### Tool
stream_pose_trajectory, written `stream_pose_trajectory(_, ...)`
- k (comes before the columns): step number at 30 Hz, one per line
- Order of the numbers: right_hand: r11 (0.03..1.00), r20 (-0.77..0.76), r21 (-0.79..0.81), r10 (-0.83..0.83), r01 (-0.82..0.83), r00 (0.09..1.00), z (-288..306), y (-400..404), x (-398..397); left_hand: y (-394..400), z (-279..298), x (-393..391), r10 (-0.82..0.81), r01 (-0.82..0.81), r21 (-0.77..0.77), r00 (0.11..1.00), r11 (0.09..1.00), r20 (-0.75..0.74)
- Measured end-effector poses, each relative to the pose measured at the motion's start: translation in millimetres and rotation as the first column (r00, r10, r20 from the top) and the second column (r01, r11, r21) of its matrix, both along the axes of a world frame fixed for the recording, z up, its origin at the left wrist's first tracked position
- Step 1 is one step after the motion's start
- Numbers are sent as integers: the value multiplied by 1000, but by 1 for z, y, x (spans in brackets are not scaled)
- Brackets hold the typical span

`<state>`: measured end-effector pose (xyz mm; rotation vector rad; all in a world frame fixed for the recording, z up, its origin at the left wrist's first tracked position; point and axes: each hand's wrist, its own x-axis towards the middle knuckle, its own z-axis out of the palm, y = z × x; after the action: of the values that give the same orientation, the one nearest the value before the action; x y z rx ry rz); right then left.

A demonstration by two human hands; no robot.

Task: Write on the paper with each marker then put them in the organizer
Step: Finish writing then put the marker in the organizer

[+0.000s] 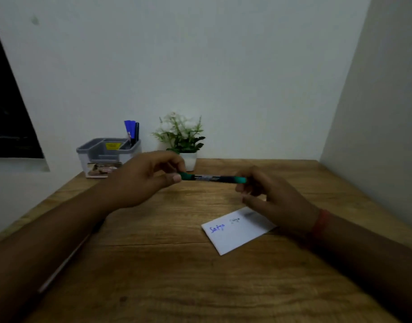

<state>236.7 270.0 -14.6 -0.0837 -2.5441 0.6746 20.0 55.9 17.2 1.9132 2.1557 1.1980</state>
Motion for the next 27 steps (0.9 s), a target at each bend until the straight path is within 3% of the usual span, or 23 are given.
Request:
stream_pose_trajectory(7,998,-300,-41,29,-43,954,-2,-1,0,83,-8,43,-158,170,-58,974,984,160)
stream_pose_trajectory(11,990,-313,-111,-121,90,942,-10,16,1,115,-26,46,-238,260,-38,928,965,286)
stream_pose_trajectory(17,951,-266,-307,-130,44,955,-18,17,-2,124,-52,38,-220,251,-41,909,967,353)
stream_pose_trajectory(24,983,-283,-177,-104,55,953,-17,14,-2,125,-56,29,-263,313,-45,861,949,435)
stream_pose_trajectory(27,983,-392,-167,-137,76,910,-4,9,8,126,-59,22,-163,212,-57,876,976,455)
